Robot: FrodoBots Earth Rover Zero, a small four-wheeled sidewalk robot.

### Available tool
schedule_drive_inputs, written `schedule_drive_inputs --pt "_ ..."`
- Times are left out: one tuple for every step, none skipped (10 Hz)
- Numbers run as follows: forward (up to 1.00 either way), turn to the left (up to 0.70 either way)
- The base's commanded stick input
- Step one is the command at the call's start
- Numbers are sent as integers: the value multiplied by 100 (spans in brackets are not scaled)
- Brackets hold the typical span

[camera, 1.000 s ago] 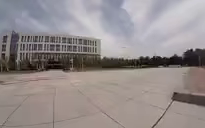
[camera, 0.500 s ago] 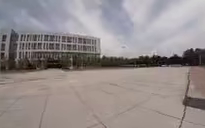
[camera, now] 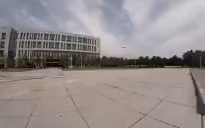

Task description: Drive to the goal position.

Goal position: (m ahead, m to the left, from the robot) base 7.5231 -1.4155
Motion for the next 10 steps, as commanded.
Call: schedule_drive_inputs --pt "70 -17" --pt "70 0" --pt "70 0" --pt "70 0" --pt "70 0" --pt "70 0" --pt "70 0" --pt "70 0" --pt "70 0" --pt "70 0"
